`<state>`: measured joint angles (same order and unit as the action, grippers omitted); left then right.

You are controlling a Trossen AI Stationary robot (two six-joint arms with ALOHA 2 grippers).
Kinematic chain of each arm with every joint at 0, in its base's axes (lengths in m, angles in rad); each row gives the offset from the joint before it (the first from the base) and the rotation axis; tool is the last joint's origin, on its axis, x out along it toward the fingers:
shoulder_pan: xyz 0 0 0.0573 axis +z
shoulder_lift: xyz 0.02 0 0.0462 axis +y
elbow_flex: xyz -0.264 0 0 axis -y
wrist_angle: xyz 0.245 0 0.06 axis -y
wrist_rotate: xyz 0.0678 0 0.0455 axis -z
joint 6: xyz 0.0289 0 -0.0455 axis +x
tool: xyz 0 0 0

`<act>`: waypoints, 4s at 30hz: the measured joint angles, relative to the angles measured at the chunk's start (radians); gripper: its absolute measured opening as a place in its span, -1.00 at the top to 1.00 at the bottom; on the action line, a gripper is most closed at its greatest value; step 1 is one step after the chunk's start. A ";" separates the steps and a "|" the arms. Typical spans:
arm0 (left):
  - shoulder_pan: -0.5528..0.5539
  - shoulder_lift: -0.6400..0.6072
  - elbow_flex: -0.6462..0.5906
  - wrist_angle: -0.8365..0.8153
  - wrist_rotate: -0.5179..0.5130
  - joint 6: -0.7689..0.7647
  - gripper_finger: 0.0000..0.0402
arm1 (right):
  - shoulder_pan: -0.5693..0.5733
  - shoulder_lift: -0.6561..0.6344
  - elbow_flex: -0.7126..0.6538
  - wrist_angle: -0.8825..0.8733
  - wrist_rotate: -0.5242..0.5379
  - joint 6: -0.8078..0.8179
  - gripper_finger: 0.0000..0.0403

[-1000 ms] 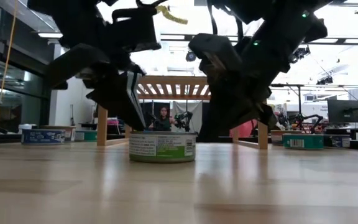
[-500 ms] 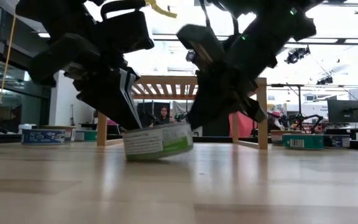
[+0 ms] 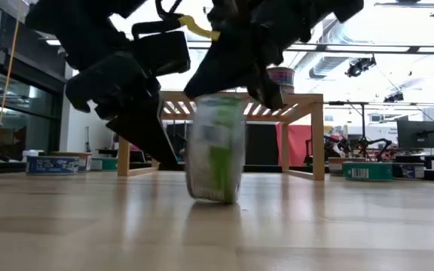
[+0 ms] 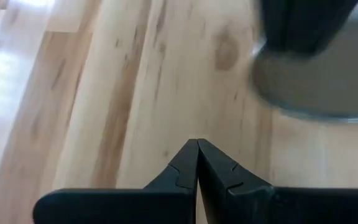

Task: Stack canned seafood by type on shelf
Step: Put the green tuna can on the shelf

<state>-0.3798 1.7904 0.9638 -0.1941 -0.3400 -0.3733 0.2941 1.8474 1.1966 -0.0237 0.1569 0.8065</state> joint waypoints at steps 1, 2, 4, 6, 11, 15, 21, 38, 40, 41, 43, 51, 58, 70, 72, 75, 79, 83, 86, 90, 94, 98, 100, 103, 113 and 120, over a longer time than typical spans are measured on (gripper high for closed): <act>-0.002 -0.015 0.000 -0.023 -0.001 0.002 1.00 | -0.002 -0.016 0.003 -0.013 0.001 -0.013 1.00; -0.003 -0.031 0.000 -0.045 0.000 0.004 1.00 | -0.006 -0.032 0.003 -0.035 0.006 -0.024 1.00; -0.005 -0.069 0.001 -0.097 0.003 0.003 1.00 | -0.011 -0.079 0.004 -0.072 0.011 -0.048 1.00; -0.003 -0.102 0.000 -0.152 -0.001 0.000 1.00 | -0.012 -0.122 0.005 -0.113 0.005 -0.081 1.00; -0.012 -0.164 -0.004 -0.194 -0.004 -0.002 1.00 | 0.026 -0.222 0.005 -0.193 -0.125 -0.080 0.96; -0.028 -0.184 -0.059 -0.156 -0.002 -0.058 1.00 | 0.088 -0.265 0.005 -0.302 -0.197 -0.012 0.76; -0.074 -0.188 -0.147 0.093 0.008 -0.114 1.00 | 0.226 -0.236 0.001 -0.543 -0.178 0.152 0.37; -0.029 0.050 0.007 0.427 0.179 0.311 1.00 | 0.282 -0.047 -0.237 -0.142 -0.105 0.385 0.98; -0.029 0.096 0.050 0.435 0.186 0.341 1.00 | 0.275 -0.037 -0.237 -0.113 -0.104 0.374 0.99; -0.029 0.116 0.066 0.420 0.186 0.346 1.00 | 0.271 -0.032 -0.236 -0.096 -0.096 0.373 1.00; -0.029 0.162 0.104 0.433 0.193 0.345 1.00 | 0.269 -0.031 -0.236 -0.100 -0.080 0.372 0.99; -0.037 0.213 0.133 0.333 0.195 0.290 1.00 | 0.238 -0.034 -0.235 -0.044 -0.037 0.368 1.00; -0.037 0.211 0.134 0.237 0.187 0.227 1.00 | 0.223 -0.037 -0.238 0.056 -0.006 0.362 1.00; -0.033 0.135 0.125 0.189 0.177 0.264 1.00 | 0.209 -0.042 -0.234 0.121 0.054 0.317 1.00; -0.030 0.103 0.123 0.150 0.170 0.271 1.00 | 0.210 -0.051 -0.234 0.116 0.049 0.298 1.00; -0.027 0.043 0.126 0.105 0.164 0.270 1.00 | 0.212 -0.070 -0.234 0.117 0.036 0.270 1.00; -0.027 0.011 0.126 0.036 0.162 0.266 1.00 | 0.211 -0.067 -0.234 0.098 -0.017 0.262 1.00; -0.027 0.025 0.105 0.054 0.165 0.263 1.00 | 0.212 -0.060 -0.235 -0.001 -0.026 0.284 1.00; -0.034 0.029 0.068 0.078 0.166 0.241 1.00 | 0.212 -0.060 -0.235 -0.070 -0.023 0.314 1.00; -0.041 0.025 0.038 0.117 0.166 0.231 1.00 | 0.213 -0.060 -0.235 -0.108 -0.035 0.319 1.00; -0.044 0.027 0.018 0.146 0.166 0.230 1.00 | 0.213 -0.060 -0.235 -0.114 -0.036 0.317 1.00; -0.044 0.026 0.017 0.155 0.166 0.214 1.00 | 0.206 -0.060 -0.235 -0.114 -0.036 0.314 1.00; -0.044 0.037 0.017 0.167 0.166 0.213 1.00 | 0.198 -0.060 -0.235 -0.114 -0.037 0.312 1.00; -0.044 0.039 0.017 0.172 0.175 0.214 1.00 | 0.184 -0.060 -0.235 -0.108 -0.037 0.311 1.00; -0.054 0.030 0.017 0.189 0.157 0.203 1.00 | 0.175 -0.059 -0.235 -0.106 -0.090 0.318 1.00; -0.086 0.035 0.017 0.211 0.183 0.220 1.00 | 0.177 -0.053 -0.235 -0.076 -0.103 0.308 1.00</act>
<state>-0.4662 1.8255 0.9810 0.0173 -0.1570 -0.1533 0.4713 1.7944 0.9619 -0.0995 0.0537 1.1146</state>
